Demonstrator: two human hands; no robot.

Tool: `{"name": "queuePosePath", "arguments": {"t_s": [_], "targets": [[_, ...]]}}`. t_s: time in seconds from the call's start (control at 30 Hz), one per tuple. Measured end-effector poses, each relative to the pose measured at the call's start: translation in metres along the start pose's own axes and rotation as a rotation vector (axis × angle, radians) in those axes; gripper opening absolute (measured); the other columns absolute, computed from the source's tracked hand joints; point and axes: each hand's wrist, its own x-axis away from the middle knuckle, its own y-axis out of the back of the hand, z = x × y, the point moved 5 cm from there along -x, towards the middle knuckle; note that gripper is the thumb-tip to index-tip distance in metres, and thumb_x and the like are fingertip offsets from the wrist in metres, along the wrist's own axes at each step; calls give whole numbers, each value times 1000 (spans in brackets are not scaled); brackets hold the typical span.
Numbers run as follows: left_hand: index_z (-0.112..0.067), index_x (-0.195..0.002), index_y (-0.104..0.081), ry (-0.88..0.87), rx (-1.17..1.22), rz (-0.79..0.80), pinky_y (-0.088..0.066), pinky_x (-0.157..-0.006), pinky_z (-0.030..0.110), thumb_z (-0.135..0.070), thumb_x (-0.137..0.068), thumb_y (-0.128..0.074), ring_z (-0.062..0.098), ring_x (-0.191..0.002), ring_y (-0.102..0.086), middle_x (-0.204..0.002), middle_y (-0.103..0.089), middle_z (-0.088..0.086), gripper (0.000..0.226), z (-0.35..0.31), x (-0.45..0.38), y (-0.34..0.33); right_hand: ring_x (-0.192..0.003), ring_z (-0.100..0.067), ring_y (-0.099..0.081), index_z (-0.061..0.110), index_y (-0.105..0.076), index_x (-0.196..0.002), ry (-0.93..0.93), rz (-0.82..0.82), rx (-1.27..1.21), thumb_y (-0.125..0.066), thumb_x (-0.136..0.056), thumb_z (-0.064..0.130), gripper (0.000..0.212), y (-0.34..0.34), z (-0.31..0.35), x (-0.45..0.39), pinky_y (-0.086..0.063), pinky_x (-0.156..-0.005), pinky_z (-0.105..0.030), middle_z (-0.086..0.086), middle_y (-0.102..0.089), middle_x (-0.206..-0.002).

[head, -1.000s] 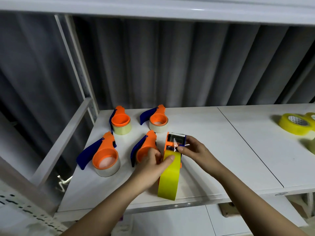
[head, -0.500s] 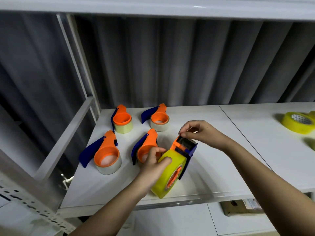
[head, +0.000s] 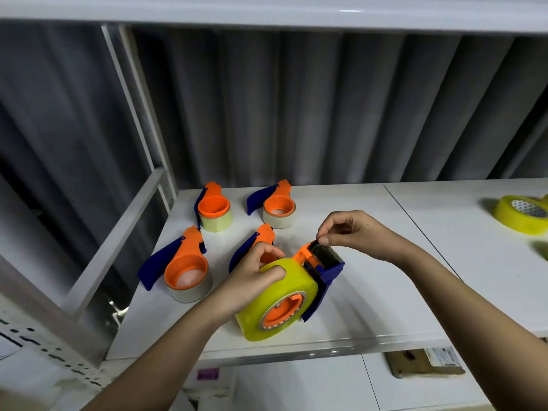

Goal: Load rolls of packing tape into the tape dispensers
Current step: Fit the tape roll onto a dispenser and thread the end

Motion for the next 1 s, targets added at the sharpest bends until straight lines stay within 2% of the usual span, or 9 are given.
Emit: {"name": "queuePosePath", "arguments": {"t_s": [0.1,0.2,0.33,0.5,0.67,0.8,0.87,0.93,1.0], "targets": [[-23,-110,-52,7,-15,23,-50,-75,28,-36,-65,-56,14,-92,-59,-112,-57,6,47,-3,2,3,-80,-8,-64,13,-67,-85,-5,-32,-5,-64,-89,6,8,-5,-4,2,-51,-76,-18,5,-68,-84],[-29,-107,-50,2,-79,50,-52,-79,31,-44,-59,-58,13,-99,-58,-112,-56,-1,51,-5,4,2,-78,-7,-60,15,-62,-85,-28,-49,-53,-58,-94,8,12,-12,-5,2,-49,-77,-22,2,-64,-85],[-29,-108,-49,15,-69,46,-53,-80,34,-35,-68,-55,16,-100,-59,-112,-56,0,41,-8,4,4,-86,-10,-63,13,-65,-91,-67,36,-108,-59,-93,12,7,-12,2,4,-53,-79,-24,-3,-65,-92],[-32,-107,-49,17,-138,41,-54,-83,33,-37,-69,-57,11,-102,-57,-109,-55,-9,39,-13,4,4,-86,-6,-65,11,-67,-89,-84,83,-9,-60,-92,6,10,-12,4,2,-51,-78,-19,-1,-69,-92],[-28,-111,-51,92,-119,42,-51,-85,33,-26,-90,-60,16,-103,-57,-111,-56,-2,23,-8,0,5,-90,-13,-63,11,-68,-93,-238,49,-65,-47,-100,20,23,-13,-11,-4,-50,-87,-31,2,-69,-92],[-21,-108,-57,205,110,-25,-46,-98,39,-28,-92,-57,21,-105,-58,-111,-61,4,17,-11,-2,6,-95,-18,-64,13,-63,-117,-407,-187,-310,-37,-101,41,41,-8,-22,-5,-51,-80,-26,-2,-68,-104],[-20,-107,-57,265,286,-27,-46,-95,40,-24,-92,-55,23,-100,-59,-108,-61,8,16,-16,-4,4,-97,-20,-62,13,-56,-121,-459,-376,-376,-39,-101,41,39,-6,-29,-2,-50,-79,-29,-5,-65,-112],[-21,-114,-52,292,377,-13,-49,-85,39,-21,-90,-55,28,-100,-60,-112,-60,12,24,-23,-9,-1,-98,-21,-60,15,-52,-113,-393,-629,-380,-44,-100,33,24,-5,-28,5,-48,-76,-29,-6,-61,-115],[-17,-121,-49,244,445,-20,-51,-77,35,-10,-89,-53,27,-97,-60,-111,-60,14,33,-33,-16,-6,-95,-21,-59,21,-51,-97,-221,-841,-302,-47,-99,21,5,-2,-14,16,-45,-69,-22,-1,-60,-104]]}}
